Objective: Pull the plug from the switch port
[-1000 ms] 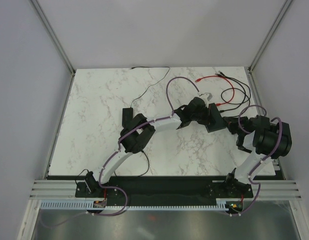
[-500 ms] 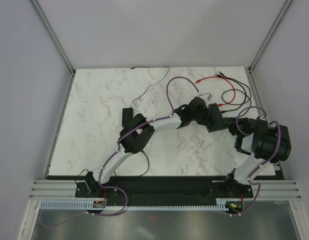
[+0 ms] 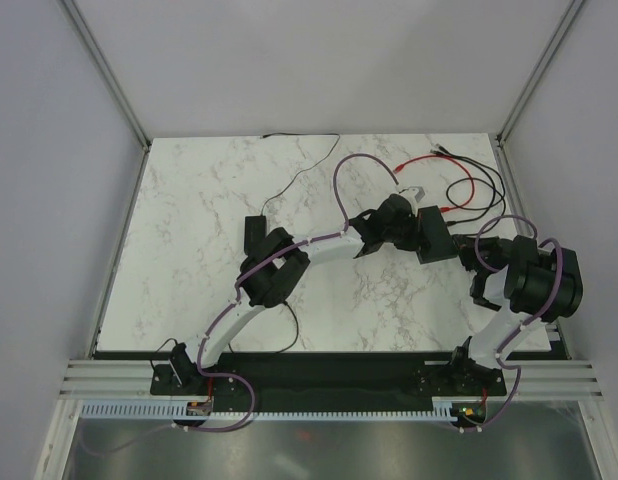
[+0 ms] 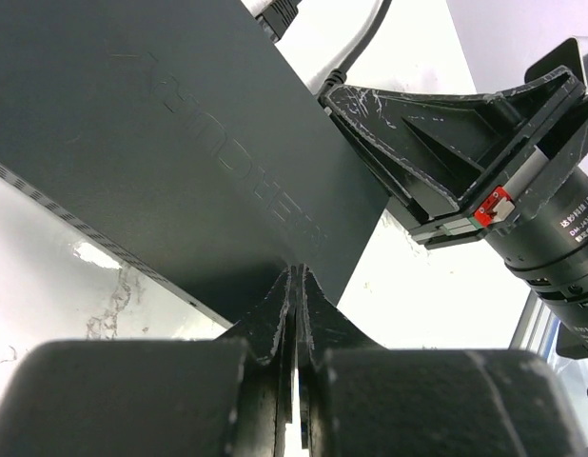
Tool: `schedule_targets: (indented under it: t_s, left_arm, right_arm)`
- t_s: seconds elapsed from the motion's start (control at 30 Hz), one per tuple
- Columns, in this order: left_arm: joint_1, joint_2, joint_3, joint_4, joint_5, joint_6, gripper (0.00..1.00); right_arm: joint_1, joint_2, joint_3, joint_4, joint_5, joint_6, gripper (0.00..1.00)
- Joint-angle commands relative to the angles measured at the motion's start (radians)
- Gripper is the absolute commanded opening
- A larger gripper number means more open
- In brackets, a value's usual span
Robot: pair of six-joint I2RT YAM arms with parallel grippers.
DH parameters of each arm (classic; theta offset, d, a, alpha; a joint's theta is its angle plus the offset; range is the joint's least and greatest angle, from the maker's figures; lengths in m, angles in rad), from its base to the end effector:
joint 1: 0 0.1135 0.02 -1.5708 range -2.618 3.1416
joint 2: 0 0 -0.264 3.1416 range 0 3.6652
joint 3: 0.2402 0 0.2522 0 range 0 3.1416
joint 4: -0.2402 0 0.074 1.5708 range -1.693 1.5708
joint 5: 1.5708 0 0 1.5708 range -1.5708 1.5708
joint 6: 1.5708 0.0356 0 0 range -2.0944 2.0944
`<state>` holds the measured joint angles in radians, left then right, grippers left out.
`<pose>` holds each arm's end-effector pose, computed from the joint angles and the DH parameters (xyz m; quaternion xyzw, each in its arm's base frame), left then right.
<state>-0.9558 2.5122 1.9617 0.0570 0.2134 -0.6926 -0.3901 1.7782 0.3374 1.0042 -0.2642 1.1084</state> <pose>0.3223 -0.4694 0.1404 0.1662 0.8390 -0.4365 0.2793 0.2475 -0.0917 0.0909 0.5177 0.6604 0.2912 0.4595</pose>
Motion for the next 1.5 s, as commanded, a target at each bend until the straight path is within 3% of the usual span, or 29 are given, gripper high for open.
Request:
schedule_targets:
  t_s: [0.0, 0.17, 0.4, 0.5, 0.7, 0.97, 1.17, 1.3, 1.47]
  left_arm:
    - [-0.006, 0.022, -0.020, -0.099, 0.009, 0.021, 0.03]
    - [-0.004, -0.001, 0.040, -0.108, 0.011, 0.096, 0.08]
    - [-0.003, 0.062, 0.140, -0.086, 0.063, 0.101, 0.13]
    - [0.002, 0.083, 0.161, -0.088, 0.080, 0.085, 0.13]
    - [0.012, 0.105, 0.160, -0.091, 0.092, 0.041, 0.13]
    - [0.017, 0.115, 0.157, -0.109, 0.099, 0.011, 0.13]
    - [0.017, 0.140, 0.158, -0.086, 0.133, -0.013, 0.13]
    - [0.031, 0.172, 0.163, -0.075, 0.146, -0.077, 0.14]
    - [0.037, 0.079, 0.028, -0.146, 0.064, -0.205, 0.10]
  right_arm:
    - [-0.009, 0.000, 0.018, 0.051, 0.010, -0.004, 0.00]
    - [-0.009, -0.049, 0.052, -0.102, -0.017, -0.077, 0.23]
    - [-0.010, -0.014, 0.043, -0.066, -0.087, -0.058, 0.36]
    - [-0.010, 0.000, 0.048, -0.059, -0.104, -0.056, 0.37]
    - [-0.012, 0.029, 0.054, -0.052, -0.122, -0.055, 0.35]
    - [-0.013, 0.066, 0.038, -0.035, -0.135, -0.055, 0.23]
    - [-0.015, 0.090, 0.083, -0.043, -0.141, -0.068, 0.01]
    - [-0.013, 0.115, 0.069, 0.048, -0.158, -0.030, 0.00]
    - [-0.006, 0.190, 0.065, 0.236, -0.142, 0.074, 0.00]
